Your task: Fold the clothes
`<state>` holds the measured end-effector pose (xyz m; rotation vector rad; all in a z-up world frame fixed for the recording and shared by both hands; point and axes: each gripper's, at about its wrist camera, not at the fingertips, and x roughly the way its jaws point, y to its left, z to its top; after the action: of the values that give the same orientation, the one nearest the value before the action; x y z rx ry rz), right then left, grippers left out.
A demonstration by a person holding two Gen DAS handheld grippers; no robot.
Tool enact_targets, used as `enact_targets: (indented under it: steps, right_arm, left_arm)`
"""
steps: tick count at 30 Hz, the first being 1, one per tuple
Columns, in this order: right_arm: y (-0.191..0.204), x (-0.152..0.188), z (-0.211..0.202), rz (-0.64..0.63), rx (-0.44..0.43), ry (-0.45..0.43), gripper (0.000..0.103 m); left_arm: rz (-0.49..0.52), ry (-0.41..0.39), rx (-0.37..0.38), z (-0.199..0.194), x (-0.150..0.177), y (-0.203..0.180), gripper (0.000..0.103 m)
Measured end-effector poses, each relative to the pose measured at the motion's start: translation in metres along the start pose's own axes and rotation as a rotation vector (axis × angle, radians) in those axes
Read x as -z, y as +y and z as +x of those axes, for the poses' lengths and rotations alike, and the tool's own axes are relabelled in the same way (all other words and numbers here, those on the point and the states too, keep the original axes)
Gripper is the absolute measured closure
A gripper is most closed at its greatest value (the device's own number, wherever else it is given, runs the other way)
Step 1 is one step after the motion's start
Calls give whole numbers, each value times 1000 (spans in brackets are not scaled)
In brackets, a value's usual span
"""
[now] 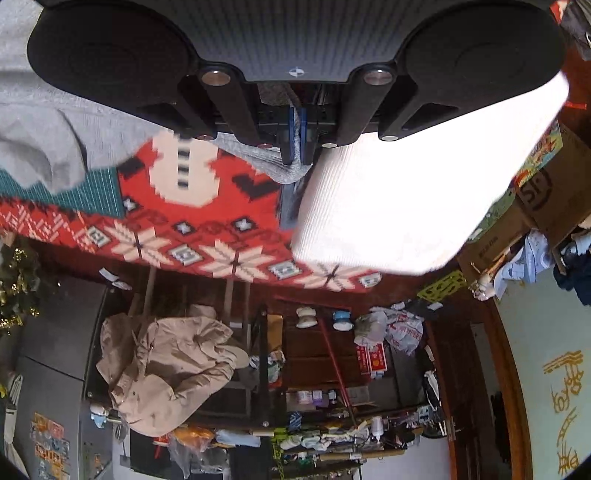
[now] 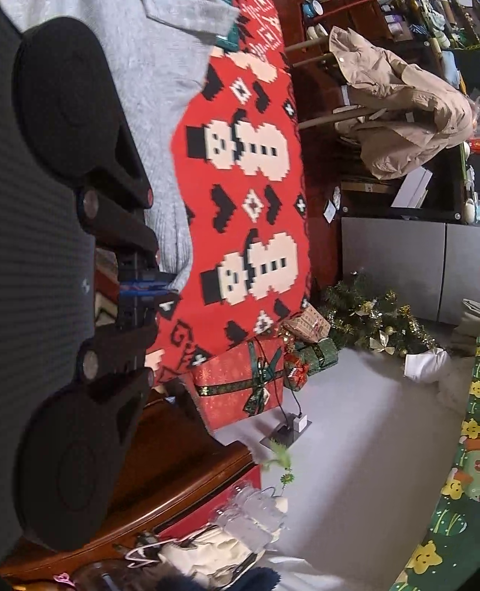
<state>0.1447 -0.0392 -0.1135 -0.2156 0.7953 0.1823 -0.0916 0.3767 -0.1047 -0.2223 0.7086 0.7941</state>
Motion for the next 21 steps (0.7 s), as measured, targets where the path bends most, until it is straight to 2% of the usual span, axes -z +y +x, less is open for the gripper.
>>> enact_targets:
  steps: [7,9,10,11,13,17,21]
  right_arm:
    - [15,0,18,-41,-5,28,100]
    - [16,4,20,-48,-12,32,91]
    - [16,7,19,-47,-10,23,78]
    - [15,9,17,-48,-4,11,72]
    - [10,10,9,-44,-13,-2,72]
    - [1,15,-15,-42,-47,-23,71]
    - [-2,33,-52,-40,-105,-42,62]
  left_arm:
    - [92,31,-7,26,-2,-23,97]
    - [116,26,1,24,2,-26,93]
    - [128,23,5,22,3,-27,90]
    - [137,18,6,19,5,-27,89]
    - [153,7,8,13,7,-26,80]
    - [134,7,21,1,12,-17,79]
    - [103,17,88,-21,26,-10,79]
